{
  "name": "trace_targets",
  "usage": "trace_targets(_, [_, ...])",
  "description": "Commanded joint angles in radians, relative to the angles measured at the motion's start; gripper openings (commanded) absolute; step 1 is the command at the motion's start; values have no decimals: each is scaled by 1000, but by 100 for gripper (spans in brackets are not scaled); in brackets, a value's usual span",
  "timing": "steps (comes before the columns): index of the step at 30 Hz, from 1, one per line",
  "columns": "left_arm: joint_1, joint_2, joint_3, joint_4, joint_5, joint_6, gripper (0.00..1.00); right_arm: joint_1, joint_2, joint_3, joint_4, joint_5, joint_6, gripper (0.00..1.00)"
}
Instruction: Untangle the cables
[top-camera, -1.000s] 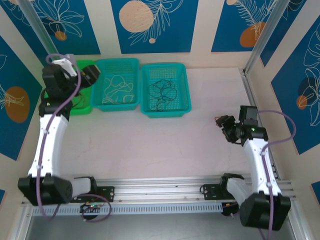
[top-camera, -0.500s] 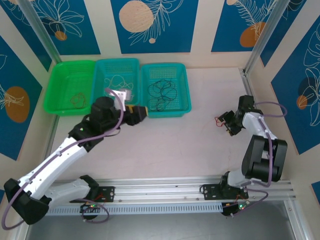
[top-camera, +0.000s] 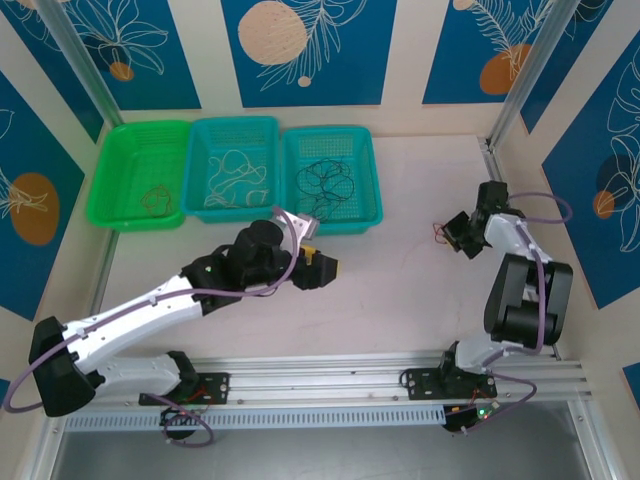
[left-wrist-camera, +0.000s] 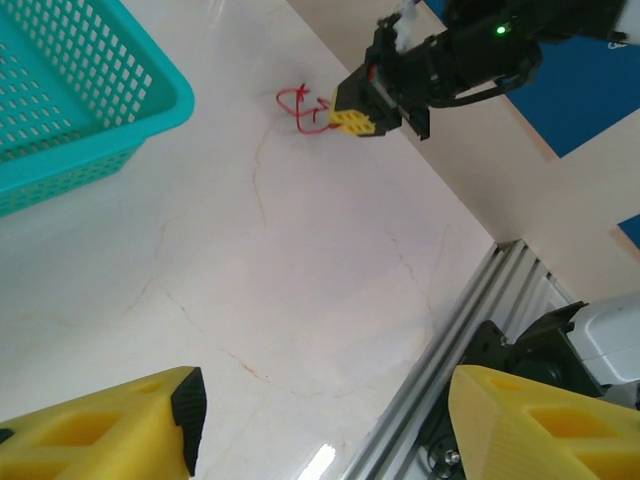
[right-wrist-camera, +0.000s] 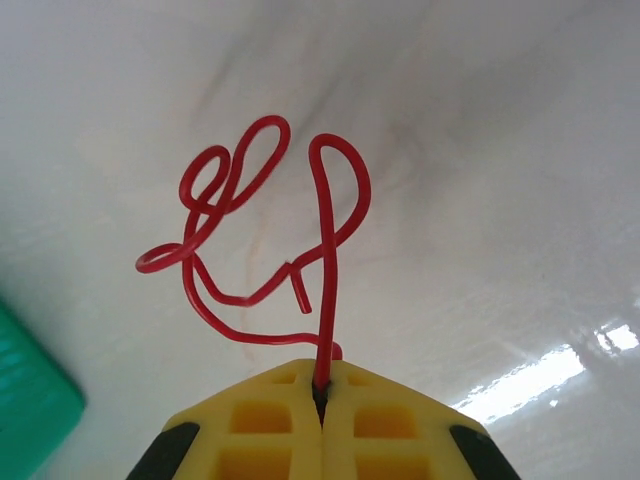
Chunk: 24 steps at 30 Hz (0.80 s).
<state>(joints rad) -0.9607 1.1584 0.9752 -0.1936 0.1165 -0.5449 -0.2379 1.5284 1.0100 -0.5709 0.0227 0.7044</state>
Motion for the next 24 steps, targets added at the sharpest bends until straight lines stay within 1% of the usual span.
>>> trace_targets(1, [-7, 24, 44, 35, 57, 1, 68, 25, -186, -32, -40, -51, -9, 0])
trace_targets(4, [0, 66, 102, 23, 78, 2, 69, 67, -339, -56, -82, -83, -5, 0])
trace_targets(7, [25, 122, 180, 4, 114, -10, 69, 128, -462, -56, -126, -122, -16, 0])
trace_targets(12, [59, 216, 331, -35, 149, 35, 70, 269, -583, -31, -168, -195, -28, 0])
trace_targets(16, [76, 299, 417, -60, 178, 64, 70, 415, -603, -3, -139, -273, -28, 0])
trace_targets(17, [77, 317, 423, -56, 168, 63, 70, 454, -597, 12, -135, -284, -33, 0])
trace_targets(19, [79, 349, 427, -60, 133, 55, 71, 515, -580, 40, -132, -281, -41, 0])
trace_targets(24, [87, 391, 388, -27, 112, -16, 71, 663, -522, 120, -113, -277, -81, 0])
